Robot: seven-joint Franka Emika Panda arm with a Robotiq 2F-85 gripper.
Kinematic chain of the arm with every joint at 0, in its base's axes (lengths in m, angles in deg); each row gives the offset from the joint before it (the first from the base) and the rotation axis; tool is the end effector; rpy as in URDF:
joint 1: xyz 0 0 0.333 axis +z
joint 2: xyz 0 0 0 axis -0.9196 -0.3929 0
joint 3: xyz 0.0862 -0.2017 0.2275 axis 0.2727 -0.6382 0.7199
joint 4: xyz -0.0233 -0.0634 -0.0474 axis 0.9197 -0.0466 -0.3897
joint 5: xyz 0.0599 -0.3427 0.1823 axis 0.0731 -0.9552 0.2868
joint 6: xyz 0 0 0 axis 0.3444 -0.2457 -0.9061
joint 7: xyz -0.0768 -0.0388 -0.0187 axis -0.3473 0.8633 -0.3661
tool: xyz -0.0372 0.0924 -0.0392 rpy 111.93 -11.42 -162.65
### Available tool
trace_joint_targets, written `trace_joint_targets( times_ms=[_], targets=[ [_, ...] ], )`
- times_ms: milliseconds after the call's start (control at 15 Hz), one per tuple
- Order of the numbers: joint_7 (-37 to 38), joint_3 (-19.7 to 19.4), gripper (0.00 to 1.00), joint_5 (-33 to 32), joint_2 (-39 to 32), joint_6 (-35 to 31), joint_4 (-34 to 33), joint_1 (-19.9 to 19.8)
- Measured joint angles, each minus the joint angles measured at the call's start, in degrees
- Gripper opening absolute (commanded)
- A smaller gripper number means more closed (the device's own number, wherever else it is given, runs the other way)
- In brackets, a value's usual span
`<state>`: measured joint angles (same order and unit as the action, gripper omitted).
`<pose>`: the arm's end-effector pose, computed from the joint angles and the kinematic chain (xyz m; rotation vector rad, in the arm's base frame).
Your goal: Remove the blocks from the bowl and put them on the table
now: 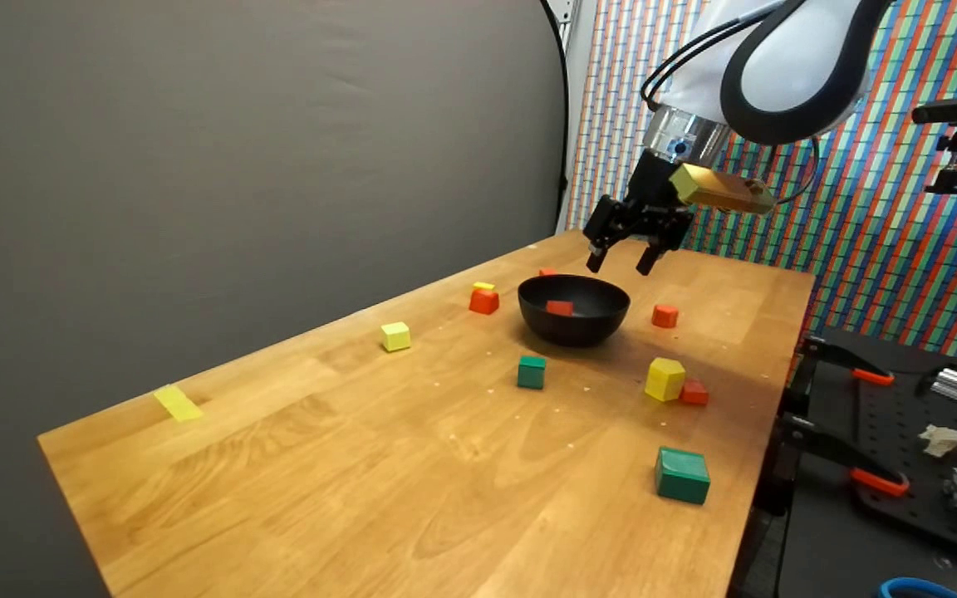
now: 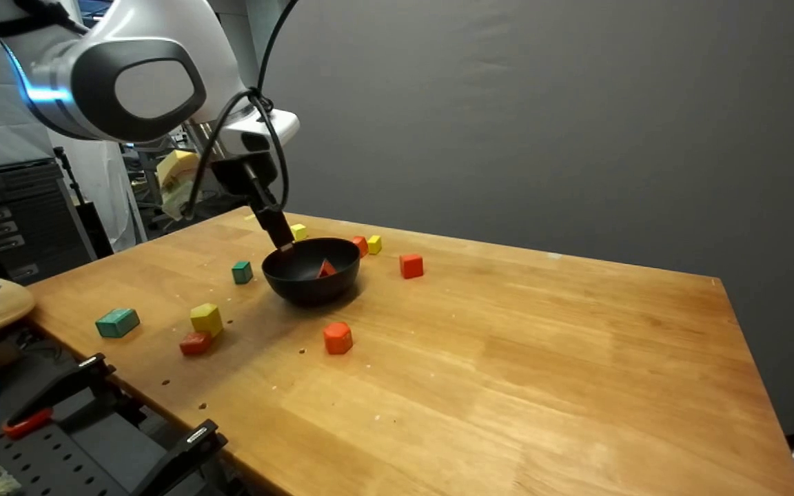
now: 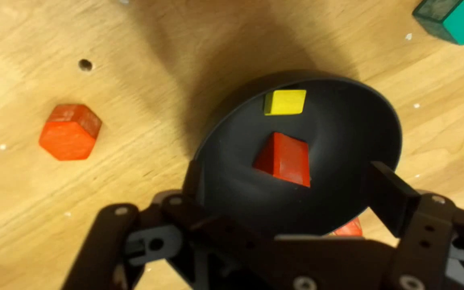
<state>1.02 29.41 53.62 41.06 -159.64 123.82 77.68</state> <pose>0.4209 0.0350 0.2349 -2.9294 0.6999 -0.4212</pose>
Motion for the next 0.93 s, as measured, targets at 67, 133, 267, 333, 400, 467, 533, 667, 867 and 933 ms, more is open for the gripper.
trace_joint_targets(
  times_ms=[67, 133, 267, 333, 400, 467, 533, 667, 867, 933],
  targets=[
    [1.11, -1.27, 1.0, -2.63, -0.01, 0.02, -0.06, 0.0],
    [1.6, -1.96, 1.0, -3.79, -0.08, 0.19, -0.37, 0.0],
    [1.62, -1.65, 1.0, -3.3, -0.3, 1.03, -1.63, 0.01],
    [1.55, -0.97, 1.0, -2.24, -0.44, 1.66, -2.48, 0.02],
    [1.26, 0.42, 1.0, -0.24, -0.55, 2.68, -3.54, -0.25],
    [0.86, 2.11, 1.0, 2.07, -0.67, 3.94, -4.72, -0.62],
    [0.38, 3.66, 1.0, 4.46, -0.86, 5.45, -6.04, -0.93],
    [-0.1, 5.39, 1.0, 7.46, -2.03, 8.14, -8.87, -1.49],
    [0.0, 5.07, 0.99, 7.54, -6.25, 10.06, -12.76, -3.11],
    [0.0, 4.77, 0.98, 7.54, -7.88, 10.25, -13.82, -3.68]
  ],
)
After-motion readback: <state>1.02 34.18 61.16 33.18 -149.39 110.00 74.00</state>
